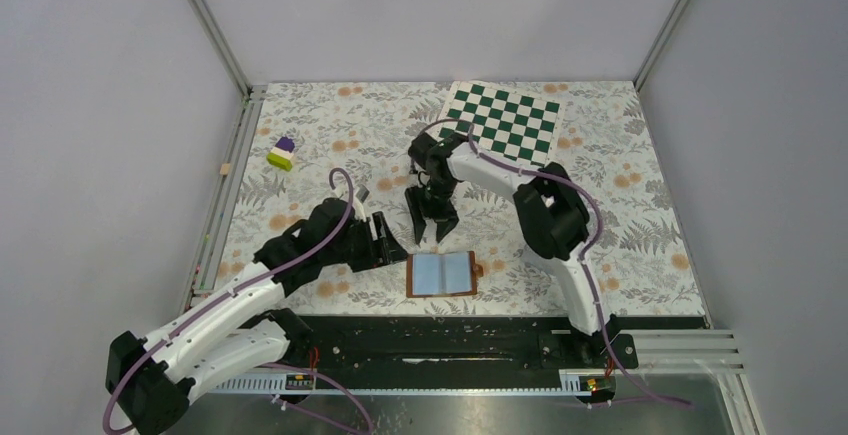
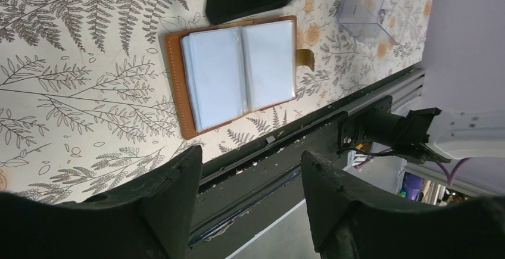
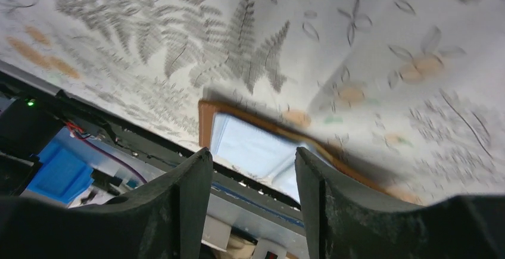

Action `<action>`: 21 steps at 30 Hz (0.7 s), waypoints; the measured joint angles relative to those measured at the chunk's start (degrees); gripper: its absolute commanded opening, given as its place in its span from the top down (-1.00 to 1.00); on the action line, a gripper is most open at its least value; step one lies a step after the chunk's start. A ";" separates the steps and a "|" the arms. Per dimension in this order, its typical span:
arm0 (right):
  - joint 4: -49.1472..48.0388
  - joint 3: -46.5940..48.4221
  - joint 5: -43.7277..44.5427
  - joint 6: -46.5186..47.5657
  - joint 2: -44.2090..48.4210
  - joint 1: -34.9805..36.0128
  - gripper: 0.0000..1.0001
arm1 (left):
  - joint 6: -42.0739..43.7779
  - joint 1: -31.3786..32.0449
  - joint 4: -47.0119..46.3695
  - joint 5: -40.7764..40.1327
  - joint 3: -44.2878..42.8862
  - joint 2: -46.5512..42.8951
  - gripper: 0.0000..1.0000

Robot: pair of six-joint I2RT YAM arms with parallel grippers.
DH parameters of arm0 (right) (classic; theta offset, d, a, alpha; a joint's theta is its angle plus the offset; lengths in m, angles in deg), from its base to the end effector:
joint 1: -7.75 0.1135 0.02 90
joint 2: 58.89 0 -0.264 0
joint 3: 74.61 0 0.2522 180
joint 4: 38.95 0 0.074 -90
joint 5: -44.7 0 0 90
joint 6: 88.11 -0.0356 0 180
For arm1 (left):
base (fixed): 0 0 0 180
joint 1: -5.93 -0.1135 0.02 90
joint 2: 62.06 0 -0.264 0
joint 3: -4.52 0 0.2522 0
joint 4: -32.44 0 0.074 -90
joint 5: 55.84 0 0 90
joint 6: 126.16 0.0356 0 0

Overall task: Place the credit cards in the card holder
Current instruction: Open the card holder at the center of the board, then move the storage box to the center of the board.

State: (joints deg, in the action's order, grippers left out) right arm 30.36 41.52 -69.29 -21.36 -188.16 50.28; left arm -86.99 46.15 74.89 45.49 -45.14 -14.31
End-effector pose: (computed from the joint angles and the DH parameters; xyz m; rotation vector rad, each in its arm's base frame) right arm 0.3194 0.3126 0.1549 0.5361 -2.9084 -0.6335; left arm 0.1309 -0.1198 0.2465 -0.1169 2.4896 -0.9913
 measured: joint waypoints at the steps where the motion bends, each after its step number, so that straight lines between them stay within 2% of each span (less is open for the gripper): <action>1: 0.11 -0.11 1.07 -0.17 1.40 -0.11 -0.21 | 0.24 -0.04 0.07 0.02 -0.09 0.50 -0.23; 5: -0.15 -3.30 6.38 -0.63 11.74 -2.36 -0.21 | 1.42 -0.15 0.33 0.09 -1.01 2.86 -0.24; 9: 0.02 -8.04 14.03 -0.59 25.00 -8.63 -0.18 | 1.97 -0.20 0.15 0.46 -1.62 3.87 -0.23; 12: 0.55 -11.13 19.34 -0.39 31.01 -13.27 -0.17 | 2.25 -0.20 0.13 0.76 -1.66 4.20 -0.24; 16: 1.57 -15.74 24.85 0.42 33.83 -18.60 -0.17 | 2.34 -0.20 0.09 1.18 -1.66 4.20 -0.24; 21: 2.73 -19.91 28.11 2.03 32.70 -24.41 -0.15 | 2.32 -0.20 0.04 1.73 -1.62 4.15 -0.24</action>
State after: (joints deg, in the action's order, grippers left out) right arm 33.09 21.61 -41.18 -19.32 -155.46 25.86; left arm -84.67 45.96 74.94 47.22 -46.75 -10.16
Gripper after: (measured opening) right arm 0.580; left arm 0.615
